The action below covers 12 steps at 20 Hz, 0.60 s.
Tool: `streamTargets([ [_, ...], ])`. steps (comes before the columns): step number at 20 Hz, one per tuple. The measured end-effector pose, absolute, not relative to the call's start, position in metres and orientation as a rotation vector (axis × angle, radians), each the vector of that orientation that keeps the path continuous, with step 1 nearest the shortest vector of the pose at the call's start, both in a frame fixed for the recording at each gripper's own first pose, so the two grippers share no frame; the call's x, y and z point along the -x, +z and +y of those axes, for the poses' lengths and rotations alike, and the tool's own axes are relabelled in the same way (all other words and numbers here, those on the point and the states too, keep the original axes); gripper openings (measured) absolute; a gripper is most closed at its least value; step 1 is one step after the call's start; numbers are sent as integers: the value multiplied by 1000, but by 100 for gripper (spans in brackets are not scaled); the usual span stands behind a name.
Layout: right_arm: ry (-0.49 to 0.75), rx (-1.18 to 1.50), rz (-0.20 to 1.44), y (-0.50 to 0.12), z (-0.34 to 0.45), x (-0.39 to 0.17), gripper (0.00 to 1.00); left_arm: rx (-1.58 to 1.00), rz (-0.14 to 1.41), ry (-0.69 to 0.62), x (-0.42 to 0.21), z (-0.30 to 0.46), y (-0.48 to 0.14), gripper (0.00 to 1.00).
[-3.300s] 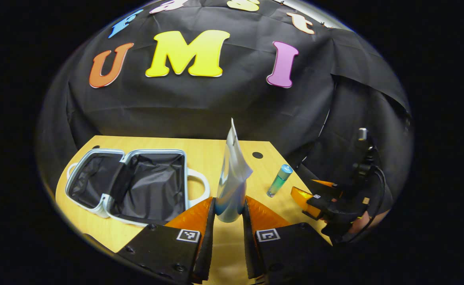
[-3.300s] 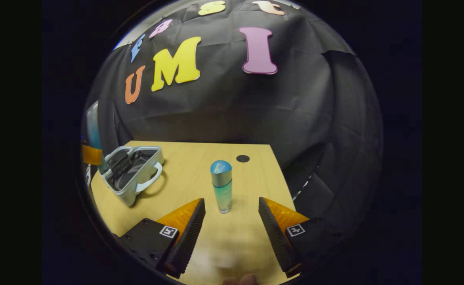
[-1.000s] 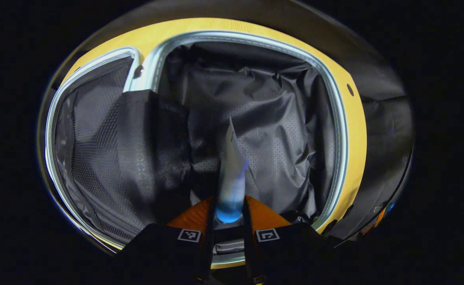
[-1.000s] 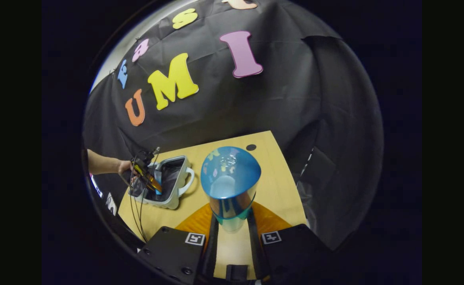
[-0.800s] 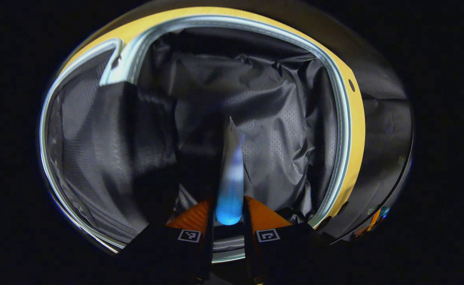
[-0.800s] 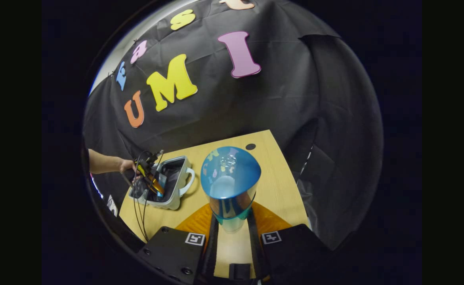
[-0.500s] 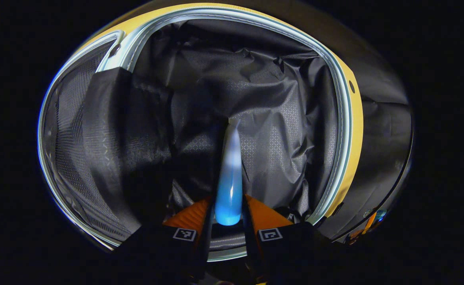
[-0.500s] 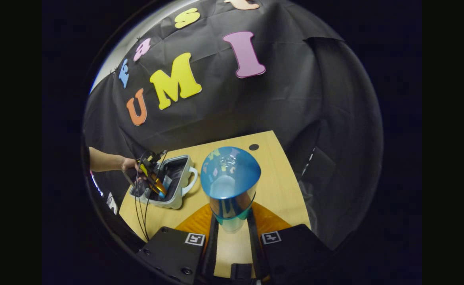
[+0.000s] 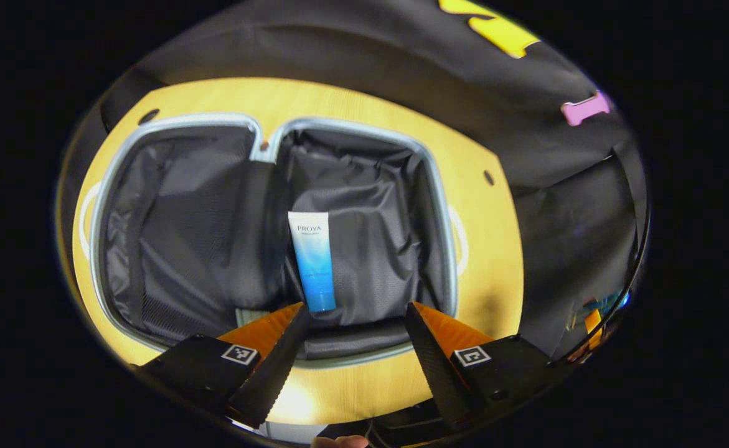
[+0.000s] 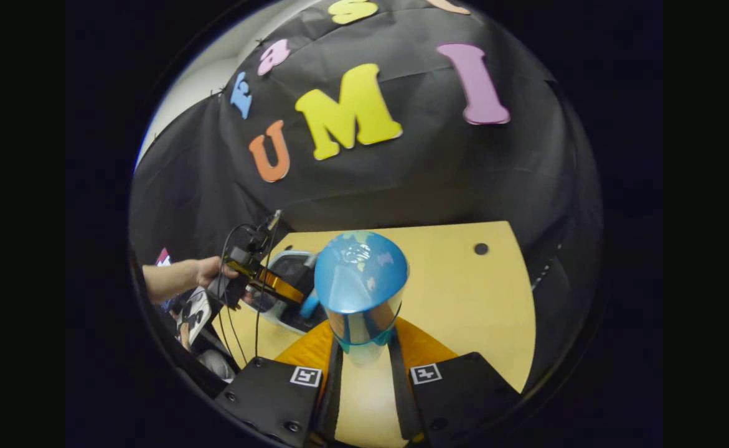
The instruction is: First open the suitcase, pack the skin care products into it, and then close the suitcase.
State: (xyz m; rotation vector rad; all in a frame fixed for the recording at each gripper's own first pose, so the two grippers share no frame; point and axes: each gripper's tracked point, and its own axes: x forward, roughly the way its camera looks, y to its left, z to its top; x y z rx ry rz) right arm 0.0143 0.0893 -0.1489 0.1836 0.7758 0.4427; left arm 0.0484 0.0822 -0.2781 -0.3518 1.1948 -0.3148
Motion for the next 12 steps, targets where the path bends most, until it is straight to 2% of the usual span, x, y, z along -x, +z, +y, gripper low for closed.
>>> streamTargets([
  [4,607,-185,921,-177,184,-51,35,404,883,-262,-7,95,-224,99],
  [6,644,-151,1023,-206,218,-64,35,395,771,-218,27,105,-203,98],
  [9,620,-79,1192,-264,247,-73,35,348,661,-147,76,119,-186,98],
  [12,527,-39,1406,-329,262,-74,35,367,611,-97,108,130,-174,99],
])
